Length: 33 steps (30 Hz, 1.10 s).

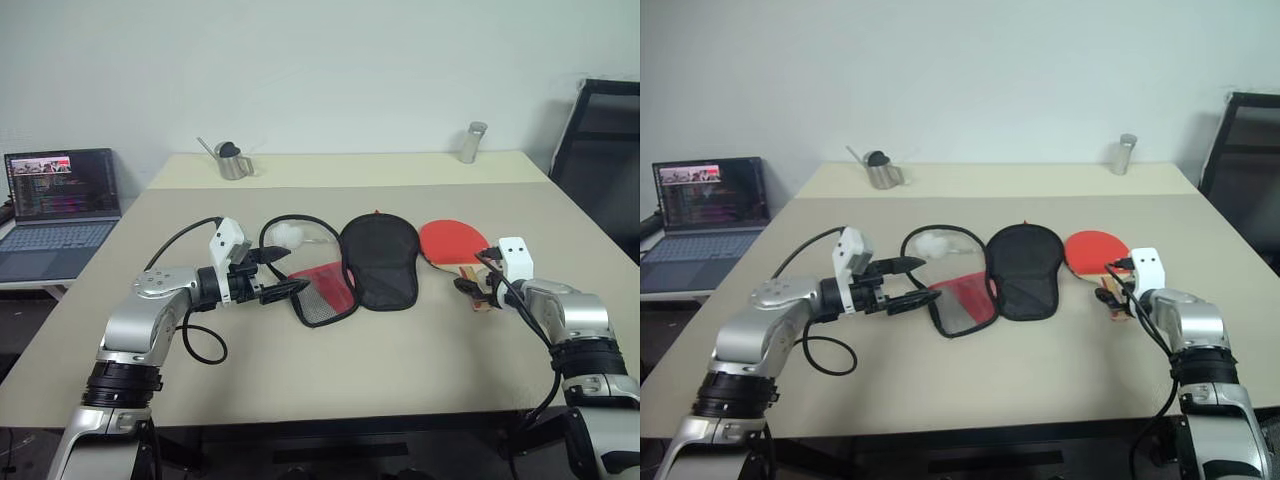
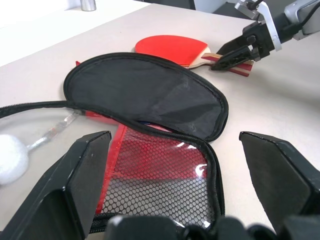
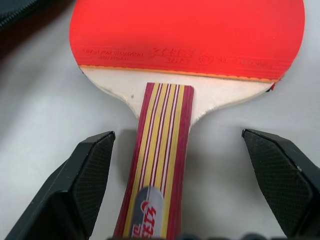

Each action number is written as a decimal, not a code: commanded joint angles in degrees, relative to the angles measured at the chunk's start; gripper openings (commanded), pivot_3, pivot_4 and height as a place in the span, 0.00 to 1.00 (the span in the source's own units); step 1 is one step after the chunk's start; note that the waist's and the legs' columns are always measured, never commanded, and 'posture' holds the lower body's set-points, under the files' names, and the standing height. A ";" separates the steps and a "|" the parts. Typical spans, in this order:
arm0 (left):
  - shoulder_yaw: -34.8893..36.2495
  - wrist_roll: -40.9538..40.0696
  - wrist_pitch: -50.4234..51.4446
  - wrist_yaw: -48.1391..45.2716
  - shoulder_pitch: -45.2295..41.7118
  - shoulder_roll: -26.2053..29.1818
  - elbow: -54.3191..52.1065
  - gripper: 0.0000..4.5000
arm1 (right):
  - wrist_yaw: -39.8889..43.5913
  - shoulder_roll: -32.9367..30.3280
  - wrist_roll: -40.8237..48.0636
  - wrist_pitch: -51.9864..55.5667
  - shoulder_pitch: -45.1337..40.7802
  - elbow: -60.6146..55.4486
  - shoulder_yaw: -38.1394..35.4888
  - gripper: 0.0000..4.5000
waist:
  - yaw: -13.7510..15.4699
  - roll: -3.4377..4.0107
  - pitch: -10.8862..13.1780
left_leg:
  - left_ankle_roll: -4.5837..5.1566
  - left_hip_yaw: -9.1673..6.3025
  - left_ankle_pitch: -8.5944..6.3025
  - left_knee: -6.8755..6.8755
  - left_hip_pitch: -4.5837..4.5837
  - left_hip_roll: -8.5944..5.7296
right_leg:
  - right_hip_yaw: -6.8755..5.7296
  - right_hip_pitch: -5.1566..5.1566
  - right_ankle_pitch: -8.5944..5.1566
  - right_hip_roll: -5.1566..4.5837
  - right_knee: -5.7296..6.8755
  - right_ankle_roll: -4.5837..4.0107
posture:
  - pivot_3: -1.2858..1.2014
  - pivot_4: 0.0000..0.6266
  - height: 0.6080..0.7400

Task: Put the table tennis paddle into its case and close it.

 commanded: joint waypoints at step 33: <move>1.47 -0.57 -0.42 1.31 0.70 1.29 -2.95 1.00 | -10.36 1.76 4.35 7.66 -8.16 -13.85 -7.80 0.25 | -0.57 -0.10 -0.03 | 0.22 0.89 0.05 -0.07 -0.03 0.06 | 1.45 -0.50 0.40 0.30 -0.07 0.18 | 0.52 0.24 1.00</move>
